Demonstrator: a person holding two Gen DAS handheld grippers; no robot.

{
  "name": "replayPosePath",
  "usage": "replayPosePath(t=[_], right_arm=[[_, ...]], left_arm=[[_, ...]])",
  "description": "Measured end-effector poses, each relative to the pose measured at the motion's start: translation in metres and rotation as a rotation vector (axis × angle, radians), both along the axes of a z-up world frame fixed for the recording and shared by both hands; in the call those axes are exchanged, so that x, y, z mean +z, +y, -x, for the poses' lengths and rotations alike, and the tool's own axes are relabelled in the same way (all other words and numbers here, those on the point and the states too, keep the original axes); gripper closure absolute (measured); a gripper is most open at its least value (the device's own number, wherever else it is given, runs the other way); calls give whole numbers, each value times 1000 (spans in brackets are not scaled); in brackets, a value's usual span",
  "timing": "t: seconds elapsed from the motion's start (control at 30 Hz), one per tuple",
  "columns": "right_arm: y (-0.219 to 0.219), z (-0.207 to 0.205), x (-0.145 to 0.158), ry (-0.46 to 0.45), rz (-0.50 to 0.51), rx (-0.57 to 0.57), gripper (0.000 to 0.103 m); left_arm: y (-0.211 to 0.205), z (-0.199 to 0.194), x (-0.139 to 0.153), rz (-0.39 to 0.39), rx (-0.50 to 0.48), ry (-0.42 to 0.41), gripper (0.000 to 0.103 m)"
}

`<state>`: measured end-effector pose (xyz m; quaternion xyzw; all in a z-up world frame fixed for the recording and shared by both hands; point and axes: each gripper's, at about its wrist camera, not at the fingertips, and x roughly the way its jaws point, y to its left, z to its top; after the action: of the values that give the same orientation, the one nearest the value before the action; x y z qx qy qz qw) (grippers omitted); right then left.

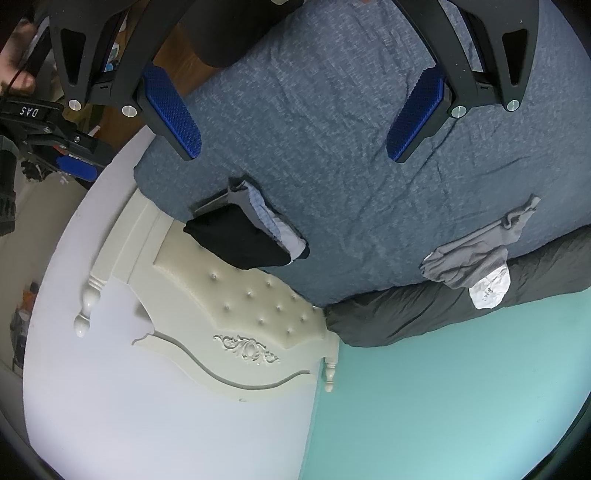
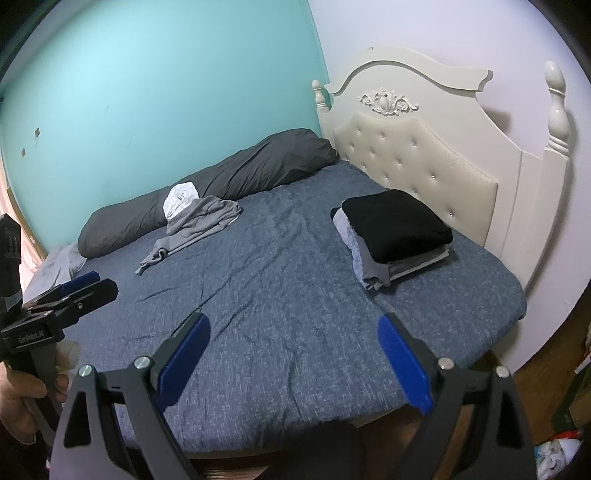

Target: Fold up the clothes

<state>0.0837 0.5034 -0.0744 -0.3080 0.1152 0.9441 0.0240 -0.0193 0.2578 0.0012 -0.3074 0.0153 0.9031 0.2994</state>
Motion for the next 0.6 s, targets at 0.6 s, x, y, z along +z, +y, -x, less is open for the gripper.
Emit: replayPosePath(t=[0.6], right_arm=[[-10, -13, 0, 5, 3, 6, 10]], left_arm=[[-8, -12, -2, 14, 7, 4, 0]])
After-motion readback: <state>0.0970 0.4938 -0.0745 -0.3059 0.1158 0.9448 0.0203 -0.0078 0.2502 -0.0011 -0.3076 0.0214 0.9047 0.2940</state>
